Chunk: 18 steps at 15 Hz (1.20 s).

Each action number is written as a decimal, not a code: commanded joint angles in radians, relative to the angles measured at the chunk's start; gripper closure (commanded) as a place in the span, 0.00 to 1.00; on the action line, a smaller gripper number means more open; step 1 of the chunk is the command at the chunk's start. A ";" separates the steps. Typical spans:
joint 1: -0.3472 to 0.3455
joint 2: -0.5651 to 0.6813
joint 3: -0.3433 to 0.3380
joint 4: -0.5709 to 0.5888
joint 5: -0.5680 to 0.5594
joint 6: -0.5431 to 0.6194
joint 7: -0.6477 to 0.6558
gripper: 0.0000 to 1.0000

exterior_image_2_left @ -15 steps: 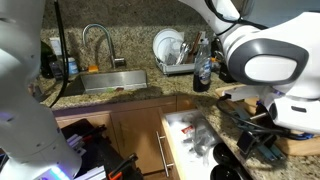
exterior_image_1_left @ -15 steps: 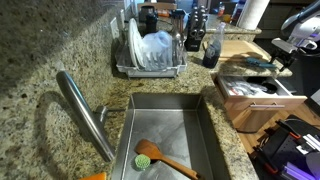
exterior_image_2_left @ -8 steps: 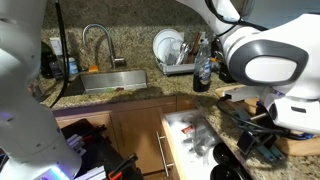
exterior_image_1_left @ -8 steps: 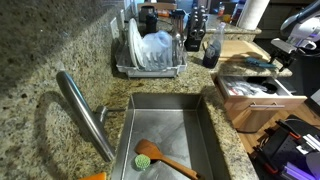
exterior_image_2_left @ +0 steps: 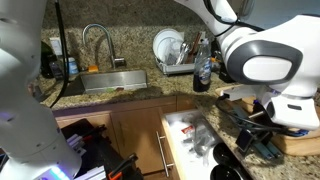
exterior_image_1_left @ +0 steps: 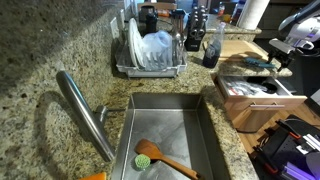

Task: Slide the light blue can opener into the open drawer.

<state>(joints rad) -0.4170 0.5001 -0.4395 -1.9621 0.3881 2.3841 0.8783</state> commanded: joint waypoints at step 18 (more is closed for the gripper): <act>-0.012 0.016 0.015 0.012 -0.010 0.160 -0.022 0.00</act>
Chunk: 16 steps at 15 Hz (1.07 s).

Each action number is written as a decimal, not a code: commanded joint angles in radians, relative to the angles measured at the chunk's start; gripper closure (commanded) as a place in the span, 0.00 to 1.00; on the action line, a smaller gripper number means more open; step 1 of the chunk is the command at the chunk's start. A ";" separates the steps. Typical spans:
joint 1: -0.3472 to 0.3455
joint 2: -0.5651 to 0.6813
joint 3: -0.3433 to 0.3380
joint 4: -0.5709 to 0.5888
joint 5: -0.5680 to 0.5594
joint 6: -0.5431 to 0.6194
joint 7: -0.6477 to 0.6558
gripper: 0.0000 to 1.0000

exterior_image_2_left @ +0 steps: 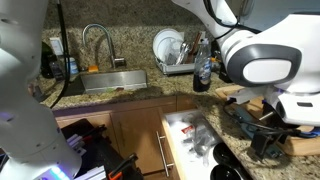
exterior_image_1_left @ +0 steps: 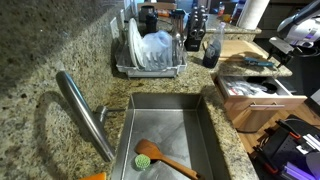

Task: Slide the light blue can opener into the open drawer.

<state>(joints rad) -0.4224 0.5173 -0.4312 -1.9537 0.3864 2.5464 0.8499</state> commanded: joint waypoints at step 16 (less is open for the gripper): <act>-0.003 -0.012 0.027 0.033 -0.023 -0.231 0.021 0.94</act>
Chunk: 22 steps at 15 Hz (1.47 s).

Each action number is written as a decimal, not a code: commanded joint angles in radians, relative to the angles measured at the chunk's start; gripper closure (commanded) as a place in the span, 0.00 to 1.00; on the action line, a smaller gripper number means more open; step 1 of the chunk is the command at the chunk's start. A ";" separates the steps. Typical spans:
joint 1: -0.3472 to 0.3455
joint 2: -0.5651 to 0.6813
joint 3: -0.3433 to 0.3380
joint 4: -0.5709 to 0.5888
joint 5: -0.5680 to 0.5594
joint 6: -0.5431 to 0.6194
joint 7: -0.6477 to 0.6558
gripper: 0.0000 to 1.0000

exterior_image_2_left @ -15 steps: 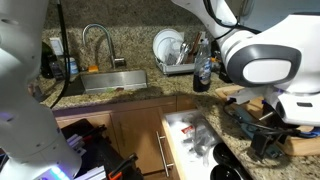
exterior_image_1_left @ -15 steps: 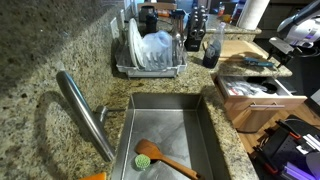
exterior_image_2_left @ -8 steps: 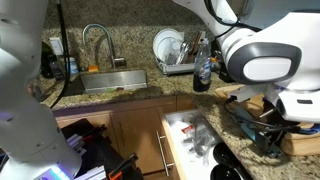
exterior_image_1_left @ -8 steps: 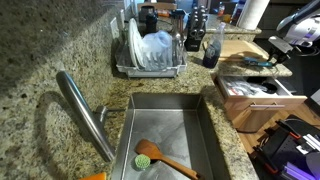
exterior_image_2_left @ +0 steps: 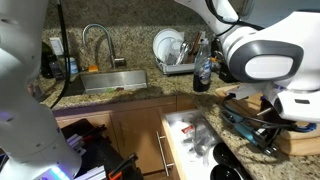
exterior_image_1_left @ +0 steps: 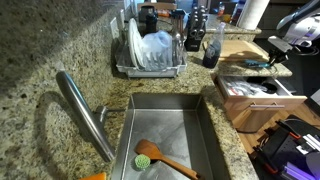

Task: Slide the light blue can opener into the open drawer.

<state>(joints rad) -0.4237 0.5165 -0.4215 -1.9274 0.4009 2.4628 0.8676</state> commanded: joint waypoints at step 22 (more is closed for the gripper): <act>0.148 -0.100 -0.050 -0.072 -0.475 -0.102 0.174 0.10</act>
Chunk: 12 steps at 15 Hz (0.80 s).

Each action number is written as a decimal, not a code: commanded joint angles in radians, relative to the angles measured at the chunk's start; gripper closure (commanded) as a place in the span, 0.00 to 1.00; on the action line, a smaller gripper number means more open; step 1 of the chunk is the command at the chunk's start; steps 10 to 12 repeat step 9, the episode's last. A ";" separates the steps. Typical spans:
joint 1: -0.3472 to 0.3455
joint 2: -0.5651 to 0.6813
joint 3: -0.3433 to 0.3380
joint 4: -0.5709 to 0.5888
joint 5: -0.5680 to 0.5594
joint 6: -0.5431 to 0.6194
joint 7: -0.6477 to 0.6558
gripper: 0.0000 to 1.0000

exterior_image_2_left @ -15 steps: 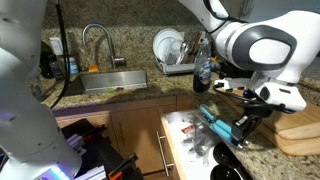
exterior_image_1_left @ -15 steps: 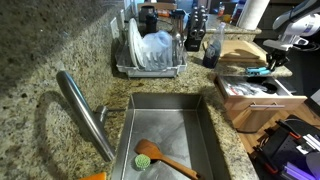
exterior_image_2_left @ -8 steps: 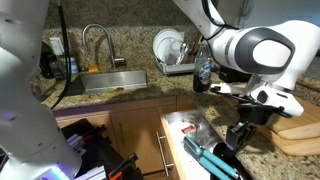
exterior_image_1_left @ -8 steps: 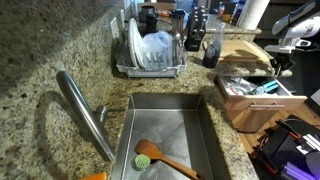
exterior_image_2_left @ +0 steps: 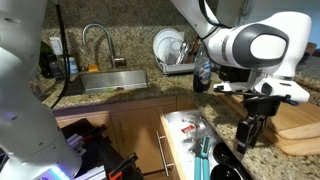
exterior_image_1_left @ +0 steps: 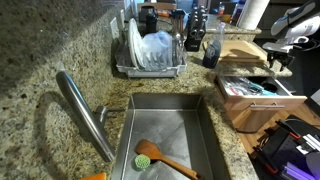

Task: Slide the light blue can opener into the open drawer.

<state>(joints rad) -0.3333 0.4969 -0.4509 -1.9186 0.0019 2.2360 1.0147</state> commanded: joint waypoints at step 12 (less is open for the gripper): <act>0.084 -0.119 -0.012 -0.091 -0.114 0.201 0.048 0.00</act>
